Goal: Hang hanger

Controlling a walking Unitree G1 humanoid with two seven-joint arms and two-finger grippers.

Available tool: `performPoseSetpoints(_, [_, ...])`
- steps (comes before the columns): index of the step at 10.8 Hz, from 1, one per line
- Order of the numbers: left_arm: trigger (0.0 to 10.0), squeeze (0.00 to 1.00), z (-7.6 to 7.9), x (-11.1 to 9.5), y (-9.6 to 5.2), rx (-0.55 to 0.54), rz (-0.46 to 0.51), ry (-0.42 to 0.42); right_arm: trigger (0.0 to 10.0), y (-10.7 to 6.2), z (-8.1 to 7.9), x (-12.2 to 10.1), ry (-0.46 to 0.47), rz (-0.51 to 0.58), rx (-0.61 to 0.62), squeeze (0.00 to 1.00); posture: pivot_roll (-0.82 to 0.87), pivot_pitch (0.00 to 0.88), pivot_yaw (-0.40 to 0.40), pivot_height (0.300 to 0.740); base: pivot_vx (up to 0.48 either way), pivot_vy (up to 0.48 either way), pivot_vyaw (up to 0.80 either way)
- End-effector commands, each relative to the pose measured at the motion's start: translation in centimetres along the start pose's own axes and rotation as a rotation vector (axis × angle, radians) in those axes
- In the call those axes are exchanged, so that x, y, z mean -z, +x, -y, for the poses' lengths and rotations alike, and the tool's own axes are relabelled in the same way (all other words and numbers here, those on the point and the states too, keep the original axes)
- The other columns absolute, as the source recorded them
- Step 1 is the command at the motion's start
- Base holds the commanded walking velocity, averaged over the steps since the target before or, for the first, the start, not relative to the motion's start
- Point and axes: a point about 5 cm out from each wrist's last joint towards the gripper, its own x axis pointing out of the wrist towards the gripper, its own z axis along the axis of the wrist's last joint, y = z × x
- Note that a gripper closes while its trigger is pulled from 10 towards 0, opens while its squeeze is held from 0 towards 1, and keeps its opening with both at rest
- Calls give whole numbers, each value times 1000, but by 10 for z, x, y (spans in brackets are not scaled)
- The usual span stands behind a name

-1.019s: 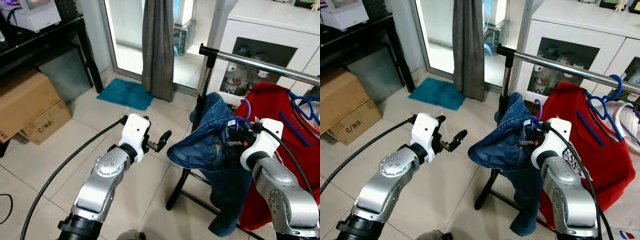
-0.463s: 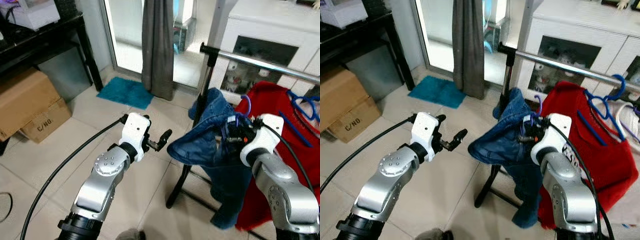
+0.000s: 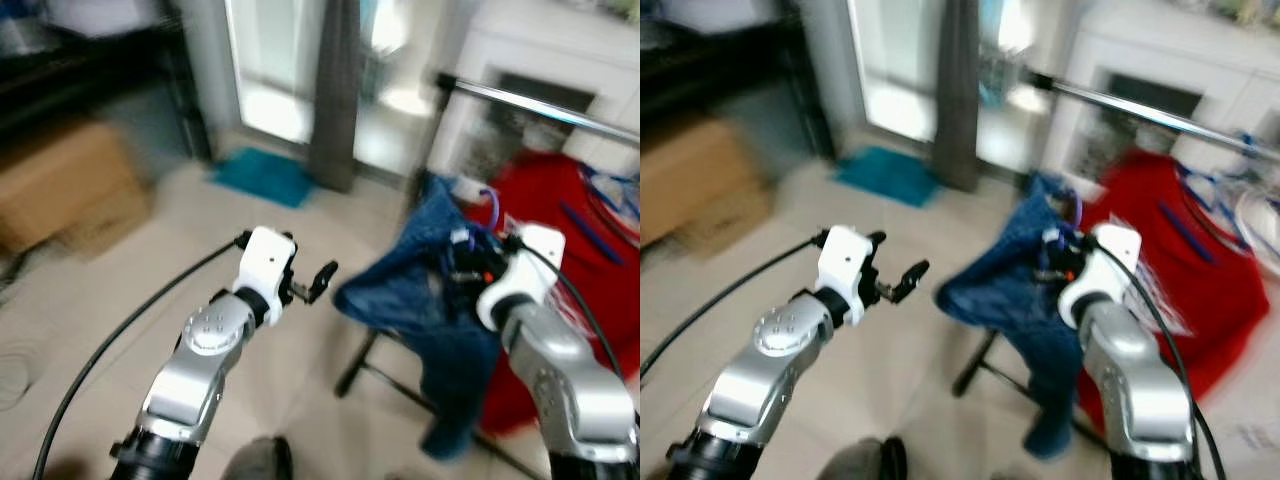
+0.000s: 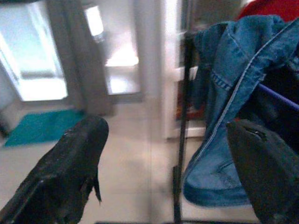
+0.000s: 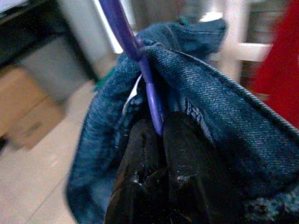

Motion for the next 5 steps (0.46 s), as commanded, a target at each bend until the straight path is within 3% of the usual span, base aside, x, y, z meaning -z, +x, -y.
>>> performPoseSetpoints(1, [10000,0,-1,0,0,1,-5,11,0,-1,-2,-2,0,23,-6,0,32,1,14,740,-251,0,0])
performPoseSetpoints(5, [10000,0,0,1,1,11,-9,15,0,-1,-1,-2,1,27,5,0,29,0,24,740,-250,0,0])
